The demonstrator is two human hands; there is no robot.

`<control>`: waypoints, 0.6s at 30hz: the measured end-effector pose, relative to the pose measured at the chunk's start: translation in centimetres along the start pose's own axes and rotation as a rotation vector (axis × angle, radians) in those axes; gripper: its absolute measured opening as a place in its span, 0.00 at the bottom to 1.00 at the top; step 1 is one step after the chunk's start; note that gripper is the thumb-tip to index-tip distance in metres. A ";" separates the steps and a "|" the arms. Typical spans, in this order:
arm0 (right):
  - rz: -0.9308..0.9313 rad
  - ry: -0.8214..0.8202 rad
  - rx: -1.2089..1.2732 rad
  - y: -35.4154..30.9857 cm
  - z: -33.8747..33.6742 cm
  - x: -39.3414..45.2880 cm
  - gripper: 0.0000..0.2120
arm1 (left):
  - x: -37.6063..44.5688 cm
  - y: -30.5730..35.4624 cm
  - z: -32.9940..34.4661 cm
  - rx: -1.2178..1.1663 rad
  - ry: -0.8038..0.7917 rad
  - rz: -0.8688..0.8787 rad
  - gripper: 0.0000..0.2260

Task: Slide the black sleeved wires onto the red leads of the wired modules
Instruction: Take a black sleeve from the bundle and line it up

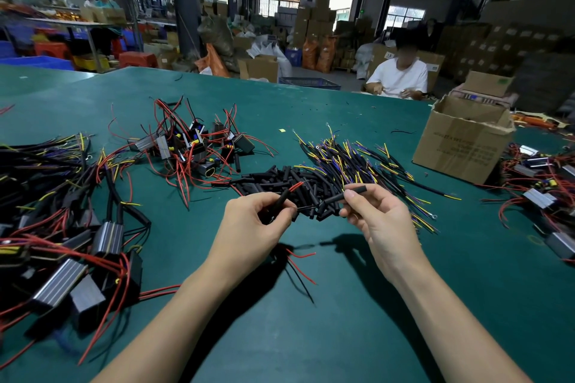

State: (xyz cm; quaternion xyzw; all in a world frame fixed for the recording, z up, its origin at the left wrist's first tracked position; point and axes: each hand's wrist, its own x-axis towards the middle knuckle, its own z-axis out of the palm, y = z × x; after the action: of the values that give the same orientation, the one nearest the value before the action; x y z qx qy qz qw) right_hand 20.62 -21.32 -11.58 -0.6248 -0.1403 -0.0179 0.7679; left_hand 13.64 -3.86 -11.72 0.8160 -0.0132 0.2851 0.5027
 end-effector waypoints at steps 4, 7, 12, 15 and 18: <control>-0.010 -0.011 -0.006 0.0 0.1 0.0 0.05 | -0.1 0.1 0.0 0.004 -0.003 0.009 0.09; -0.009 -0.030 -0.013 0.0 0.0 -0.1 0.04 | -0.1 0.2 0.0 0.004 -0.006 0.008 0.09; -0.049 -0.030 -0.055 -0.1 -0.1 -0.1 0.04 | 0.0 0.3 -0.1 0.001 -0.010 -0.007 0.10; -0.062 -0.034 -0.059 -0.1 -0.1 -0.1 0.05 | -0.1 0.2 -0.1 -0.001 -0.012 -0.014 0.10; -0.077 -0.018 -0.055 -0.1 -0.1 -0.1 0.05 | -0.2 0.2 -0.1 -0.004 -0.013 -0.017 0.10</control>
State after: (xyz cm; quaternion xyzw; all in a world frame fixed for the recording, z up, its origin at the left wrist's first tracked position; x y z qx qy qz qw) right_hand 20.50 -21.42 -11.52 -0.6399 -0.1705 -0.0457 0.7479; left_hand 13.41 -3.95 -11.61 0.8169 -0.0098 0.2756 0.5066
